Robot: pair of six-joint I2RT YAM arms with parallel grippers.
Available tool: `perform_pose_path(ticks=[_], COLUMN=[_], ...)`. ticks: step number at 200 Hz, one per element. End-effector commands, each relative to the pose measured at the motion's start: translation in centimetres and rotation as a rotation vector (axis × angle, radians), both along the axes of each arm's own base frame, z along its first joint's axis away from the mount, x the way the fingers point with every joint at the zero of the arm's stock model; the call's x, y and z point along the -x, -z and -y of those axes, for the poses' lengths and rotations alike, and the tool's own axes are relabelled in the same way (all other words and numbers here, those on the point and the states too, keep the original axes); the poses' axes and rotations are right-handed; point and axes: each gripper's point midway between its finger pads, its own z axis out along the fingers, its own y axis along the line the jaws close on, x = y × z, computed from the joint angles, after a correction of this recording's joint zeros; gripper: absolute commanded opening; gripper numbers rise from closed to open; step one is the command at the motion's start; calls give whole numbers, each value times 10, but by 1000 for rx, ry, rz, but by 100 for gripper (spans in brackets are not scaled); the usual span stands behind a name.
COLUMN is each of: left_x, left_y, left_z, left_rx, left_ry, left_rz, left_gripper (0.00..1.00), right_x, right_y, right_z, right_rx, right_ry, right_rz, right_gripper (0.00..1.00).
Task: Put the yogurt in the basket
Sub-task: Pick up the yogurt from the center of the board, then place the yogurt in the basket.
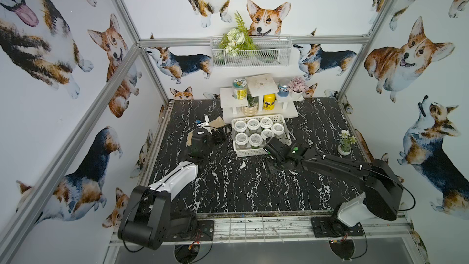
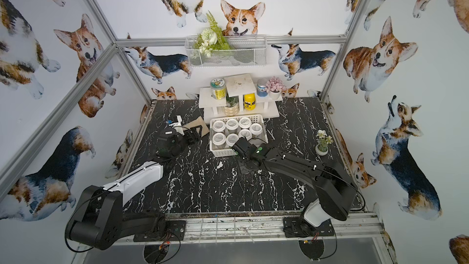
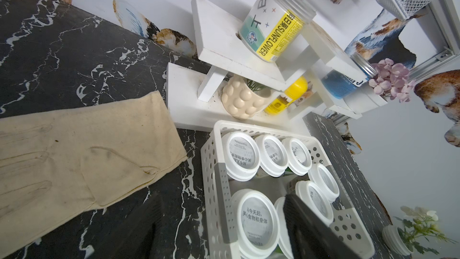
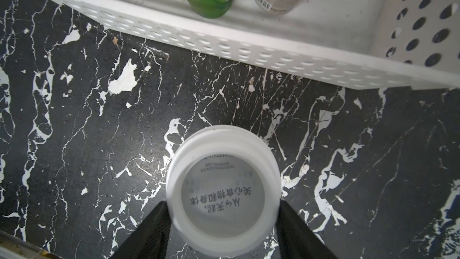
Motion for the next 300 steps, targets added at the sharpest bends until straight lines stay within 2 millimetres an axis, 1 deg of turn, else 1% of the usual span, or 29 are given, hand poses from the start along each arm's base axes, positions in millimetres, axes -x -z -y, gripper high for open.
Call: perform_pose_path(ticks=[1,31,74,128,150,188,213,241,276,300], left_x=[-2,-2,-2,-2,-2,-2,-2,-2,-2,-2], left_y=[-5,-5,-5,-5,-5,-4,-4,-4,-5,-5], left_z=[1,1,1,1,1,1,1,1,1,1], left_rx=[5,6,5,6,5,5,5,5,4,5], left_ry=[6,6,6,5,5,5,5,5,4,3], left_rz=[22,21,21,20,21,20,18,19,21,20], left_gripper=[82,82,82,81,81,82,82,82,81,81], right_x=[-2,-2,-6,-26,-37,-65,-84,-101,-116,-123], right_y=[-11,-25,-49,-80,-93,-107,-109,-104,-97,-87], right_z=[2,-1,-14,-19,-15,4,18,32,49,57], right_rx=[7,-21,-86,-99,-105,-116,-107,-87,-73,-57], right_ry=[-4,-10,-35,-32,-23,17,38,58,81,93], right_rz=[23,37,56,95,113,140,148,149,150,140], right_gripper=[69,69,69,69,70,70,70,70,70,70])
